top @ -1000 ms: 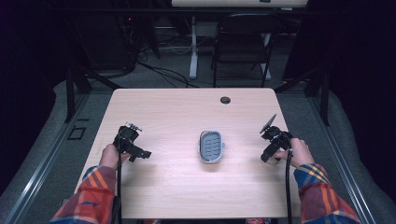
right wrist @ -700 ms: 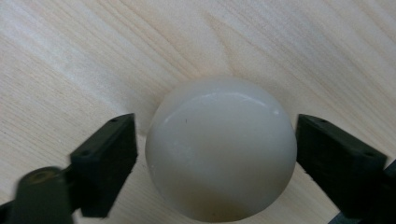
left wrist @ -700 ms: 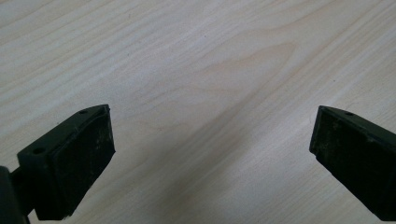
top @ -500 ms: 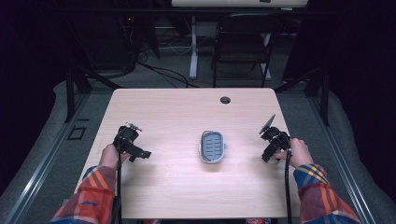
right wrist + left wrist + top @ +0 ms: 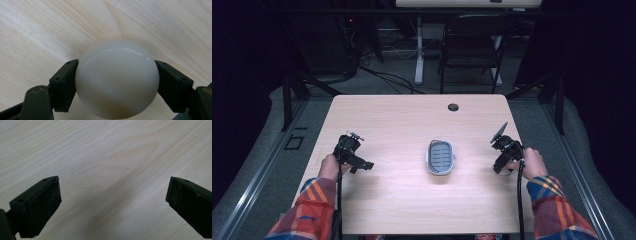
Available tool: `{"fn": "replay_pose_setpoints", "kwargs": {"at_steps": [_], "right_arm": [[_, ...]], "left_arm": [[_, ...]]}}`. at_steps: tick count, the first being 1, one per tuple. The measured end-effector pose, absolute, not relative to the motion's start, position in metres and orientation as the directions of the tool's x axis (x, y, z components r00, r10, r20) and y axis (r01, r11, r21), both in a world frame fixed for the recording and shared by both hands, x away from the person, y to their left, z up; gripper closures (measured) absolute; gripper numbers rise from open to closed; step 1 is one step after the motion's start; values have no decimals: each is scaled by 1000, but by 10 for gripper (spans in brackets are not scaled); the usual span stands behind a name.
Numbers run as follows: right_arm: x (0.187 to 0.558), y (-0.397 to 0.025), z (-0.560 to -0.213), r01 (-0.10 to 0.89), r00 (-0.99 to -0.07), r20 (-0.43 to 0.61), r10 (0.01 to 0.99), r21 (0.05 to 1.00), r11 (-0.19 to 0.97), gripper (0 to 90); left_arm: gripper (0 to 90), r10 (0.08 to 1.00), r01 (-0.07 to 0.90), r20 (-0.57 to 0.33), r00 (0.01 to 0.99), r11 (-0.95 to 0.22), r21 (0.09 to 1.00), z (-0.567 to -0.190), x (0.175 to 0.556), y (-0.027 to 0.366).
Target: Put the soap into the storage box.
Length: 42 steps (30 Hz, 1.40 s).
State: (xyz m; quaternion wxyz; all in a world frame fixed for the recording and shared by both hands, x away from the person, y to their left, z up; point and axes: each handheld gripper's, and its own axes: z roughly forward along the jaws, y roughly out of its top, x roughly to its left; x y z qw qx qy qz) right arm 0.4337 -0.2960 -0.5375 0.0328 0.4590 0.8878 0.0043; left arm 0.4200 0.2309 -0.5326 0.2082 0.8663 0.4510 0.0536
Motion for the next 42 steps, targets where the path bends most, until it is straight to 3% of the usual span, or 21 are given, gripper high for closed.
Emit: {"fn": "replay_pose_setpoints", "kwargs": {"at_steps": [4, 8, 9, 13, 14, 18, 22, 36, 37, 42], "right_arm": [[432, -296, -534, 822, -563, -48, 825, 76, 565, 242], [432, -296, -529, 808, -584, -57, 809, 53, 587, 242], [428, -295, -533, 827, -548, -44, 836, 125, 549, 243], [430, -292, -525, 801, -594, -64, 802, 49, 597, 243], [427, -291, -531, 823, -554, -43, 831, 120, 555, 243], [429, -288, -524, 796, -600, -68, 797, 50, 603, 243], [426, -284, -524, 796, -596, -55, 801, 89, 598, 243], [424, -270, -515, 766, -638, -62, 768, 58, 641, 244], [421, -268, -519, 787, -605, -46, 795, 115, 606, 243], [424, -263, -515, 763, -638, -59, 768, 86, 641, 243]], "left_arm": [[0, 803, 758, -95, 588, -507, 409, -533, 420, 231], [0, 802, 758, -95, 589, -508, 410, -532, 420, 231], [0, 803, 759, -97, 588, -506, 409, -532, 420, 231], [0, 802, 758, -96, 589, -508, 409, -532, 420, 231], [0, 802, 758, -96, 589, -508, 409, -532, 420, 231], [0, 802, 758, -95, 590, -509, 408, -532, 420, 231], [0, 803, 758, -95, 589, -508, 408, -532, 420, 231], [0, 804, 758, -94, 587, -506, 411, -532, 419, 231], [0, 805, 760, -95, 586, -505, 410, -532, 419, 231], [0, 802, 756, -91, 591, -511, 408, -531, 419, 232]]}}
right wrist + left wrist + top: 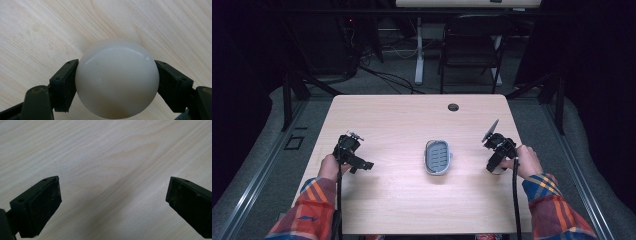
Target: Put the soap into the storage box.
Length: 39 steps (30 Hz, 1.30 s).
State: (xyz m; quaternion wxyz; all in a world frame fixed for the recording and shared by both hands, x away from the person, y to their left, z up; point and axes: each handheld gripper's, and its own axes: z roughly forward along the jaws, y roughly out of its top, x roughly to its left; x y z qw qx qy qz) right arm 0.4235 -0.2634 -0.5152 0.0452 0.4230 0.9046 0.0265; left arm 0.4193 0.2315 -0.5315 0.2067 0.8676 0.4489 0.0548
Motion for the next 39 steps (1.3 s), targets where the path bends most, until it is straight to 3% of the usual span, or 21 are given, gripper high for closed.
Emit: {"fn": "replay_pose_setpoints", "kwargs": {"at_steps": [24, 25, 28, 39], "right_arm": [[430, -230, -507, 708, -701, -68, 710, 52, 704, 244], [426, -227, -513, 740, -661, -47, 749, 128, 660, 244], [431, -224, -506, 703, -706, -68, 705, 52, 709, 244], [435, -210, -500, 684, -724, -71, 686, 53, 728, 244]], "left_arm": [[0, 802, 757, -90, 591, -512, 407, -532, 419, 232], [0, 802, 757, -90, 590, -511, 408, -532, 419, 232], [0, 802, 757, -90, 591, -512, 407, -532, 420, 232], [0, 799, 755, -93, 594, -514, 406, -532, 420, 231]]}}
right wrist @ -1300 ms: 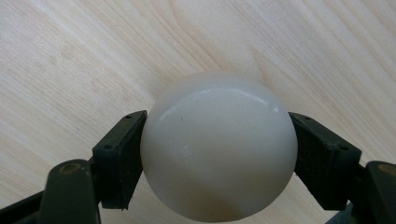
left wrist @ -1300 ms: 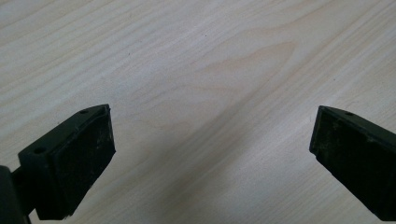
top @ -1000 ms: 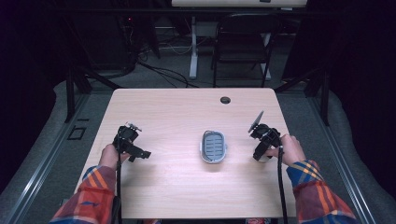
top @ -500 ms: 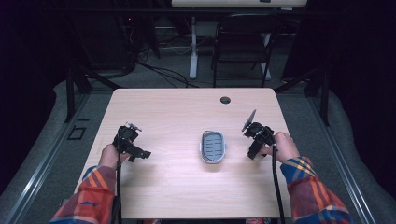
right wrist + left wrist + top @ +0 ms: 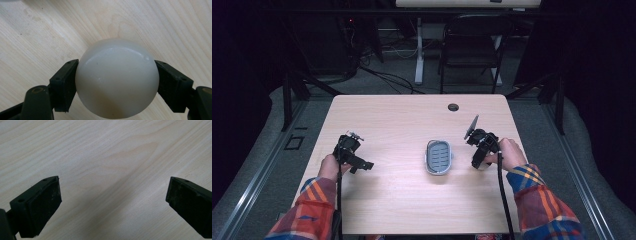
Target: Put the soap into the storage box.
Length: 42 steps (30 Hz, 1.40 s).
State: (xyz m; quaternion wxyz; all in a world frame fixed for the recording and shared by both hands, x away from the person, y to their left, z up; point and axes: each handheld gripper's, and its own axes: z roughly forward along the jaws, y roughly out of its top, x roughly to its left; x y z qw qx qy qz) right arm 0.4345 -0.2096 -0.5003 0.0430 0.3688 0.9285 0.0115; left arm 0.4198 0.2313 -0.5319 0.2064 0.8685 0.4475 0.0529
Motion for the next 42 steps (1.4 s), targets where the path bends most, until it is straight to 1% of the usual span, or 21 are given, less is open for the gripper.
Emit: {"fn": "replay_pose_setpoints", "kwargs": {"at_steps": [5, 6, 7, 9, 11, 13, 16, 24, 28, 29, 31, 32, 34, 42], "right_arm": [[435, -206, -499, 681, -726, -71, 684, 66, 729, 244], [436, -205, -497, 672, -736, -76, 673, 46, 740, 244], [436, -205, -498, 678, -729, -71, 681, 60, 732, 244], [437, -204, -496, 668, -738, -78, 670, 49, 742, 244], [437, -202, -496, 675, -732, -71, 678, 63, 735, 244], [438, -202, -494, 664, -742, -79, 665, 44, 746, 244], [438, -200, -492, 668, -737, -80, 671, 60, 741, 244], [440, -195, -482, 654, -749, -94, 656, 48, 755, 244], [441, -193, -479, 657, -747, -86, 659, 59, 752, 244], [442, -192, -477, 650, -754, -89, 651, 48, 758, 244], [441, -191, -477, 654, -749, -83, 657, 66, 754, 244], [442, -190, -476, 648, -756, -87, 649, 46, 760, 244], [442, -189, -477, 653, -750, -84, 656, 60, 755, 244], [445, -185, -468, 642, -759, -96, 644, 52, 765, 244]], "left_arm": [[0, 799, 755, -92, 594, -515, 406, -532, 420, 231], [0, 799, 755, -92, 595, -516, 405, -532, 420, 231], [0, 799, 755, -92, 595, -516, 404, -532, 420, 231], [0, 801, 759, -96, 591, -512, 403, -532, 420, 232], [0, 801, 759, -95, 591, -512, 402, -533, 420, 232], [0, 800, 757, -91, 593, -515, 402, -533, 420, 231], [0, 799, 756, -91, 594, -516, 402, -533, 420, 231], [0, 801, 759, -96, 591, -513, 401, -533, 420, 232], [0, 800, 758, -97, 593, -514, 401, -533, 420, 232], [0, 799, 758, -97, 593, -514, 401, -533, 420, 232], [0, 799, 758, -96, 593, -514, 402, -533, 420, 232], [0, 800, 758, -96, 592, -513, 402, -533, 420, 232], [0, 799, 758, -96, 593, -514, 401, -533, 420, 232], [0, 799, 757, -94, 594, -515, 402, -533, 420, 232]]}}
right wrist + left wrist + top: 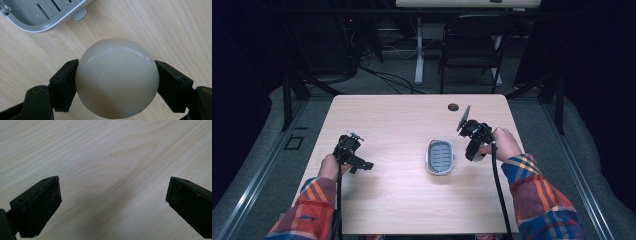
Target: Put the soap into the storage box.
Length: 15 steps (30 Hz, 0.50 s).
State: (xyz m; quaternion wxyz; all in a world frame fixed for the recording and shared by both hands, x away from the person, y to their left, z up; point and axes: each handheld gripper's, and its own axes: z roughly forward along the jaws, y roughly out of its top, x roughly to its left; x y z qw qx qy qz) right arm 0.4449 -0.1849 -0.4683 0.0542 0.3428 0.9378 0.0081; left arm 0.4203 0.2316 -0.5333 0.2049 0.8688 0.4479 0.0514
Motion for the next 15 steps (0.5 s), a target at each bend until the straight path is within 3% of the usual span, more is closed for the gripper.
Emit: {"fn": "replay_pose_setpoints", "kwargs": {"at_steps": [15], "right_arm": [[448, -171, -454, 623, -772, -112, 625, 62, 780, 244]], "left_arm": [[0, 798, 757, -97, 595, -515, 403, -533, 420, 232]]}}
